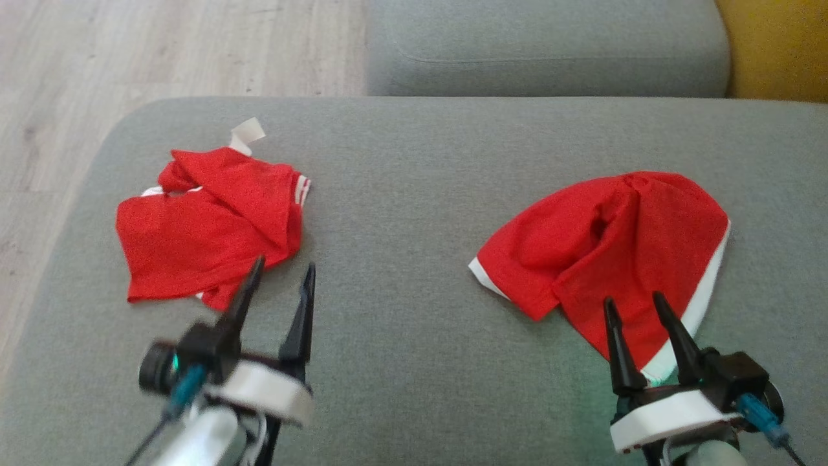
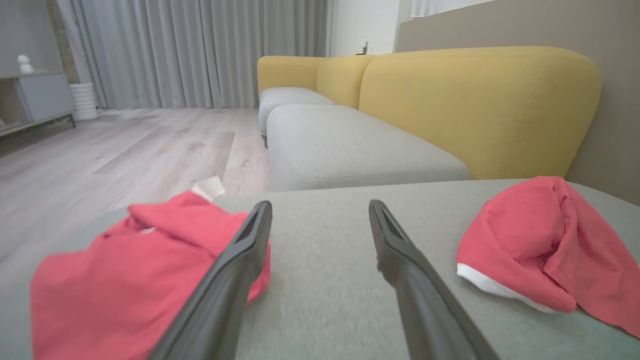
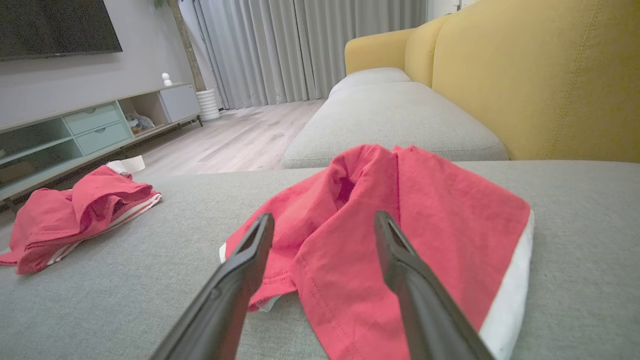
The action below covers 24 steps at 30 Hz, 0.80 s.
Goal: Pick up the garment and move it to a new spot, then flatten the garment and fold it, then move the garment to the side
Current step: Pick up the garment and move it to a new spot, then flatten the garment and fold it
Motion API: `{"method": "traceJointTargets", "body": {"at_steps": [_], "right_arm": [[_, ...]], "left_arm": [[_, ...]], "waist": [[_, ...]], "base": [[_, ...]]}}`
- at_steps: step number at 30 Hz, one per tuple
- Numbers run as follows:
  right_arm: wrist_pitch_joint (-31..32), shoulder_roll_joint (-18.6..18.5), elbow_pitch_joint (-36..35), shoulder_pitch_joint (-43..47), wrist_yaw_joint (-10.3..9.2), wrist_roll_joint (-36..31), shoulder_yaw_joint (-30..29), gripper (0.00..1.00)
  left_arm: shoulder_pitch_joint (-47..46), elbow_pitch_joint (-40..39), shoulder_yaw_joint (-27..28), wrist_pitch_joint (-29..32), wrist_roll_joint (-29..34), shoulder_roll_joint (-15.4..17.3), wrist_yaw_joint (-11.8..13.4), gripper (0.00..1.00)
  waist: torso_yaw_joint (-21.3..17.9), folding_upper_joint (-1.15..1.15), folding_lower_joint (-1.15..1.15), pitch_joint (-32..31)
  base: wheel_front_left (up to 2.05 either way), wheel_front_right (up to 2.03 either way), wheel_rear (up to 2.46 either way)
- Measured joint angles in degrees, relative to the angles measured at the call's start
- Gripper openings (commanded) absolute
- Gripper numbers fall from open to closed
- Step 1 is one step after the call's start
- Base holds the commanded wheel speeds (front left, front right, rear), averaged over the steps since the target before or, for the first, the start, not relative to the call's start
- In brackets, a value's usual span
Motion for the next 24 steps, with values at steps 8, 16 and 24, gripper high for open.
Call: {"method": "traceJointTargets", "body": {"at_steps": [8, 16, 24], "right_arm": [[0.0, 0.1, 0.9, 0.6, 0.00, -3.0, -1.6, 1.00], [6.6, 0.1, 8.0, -1.1, 0.00, -11.0, -3.7, 1.00], [13.2, 0.1, 12.3, -5.0, 0.00, -16.8, -3.0, 1.00]], "left_arm": [[7.1, -4.0, 5.1, 0.0, 3.9, -1.5, -0.2, 1.00], [7.1, -3.2, 7.0, 0.0, 5.2, -3.4, -2.5, 1.00], [6.9, -2.2, 8.7, 0.0, 6.7, -4.9, -4.3, 1.00]], "waist": [[1.5, 0.00, 0.01, 0.0], [1.4, 0.00, 0.01, 1.2], [2.1, 0.00, 0.02, 3.5]], "base": [[0.00, 0.00, 0.00], [0.00, 0.00, 0.00], [0.00, 0.00, 0.00]]}}
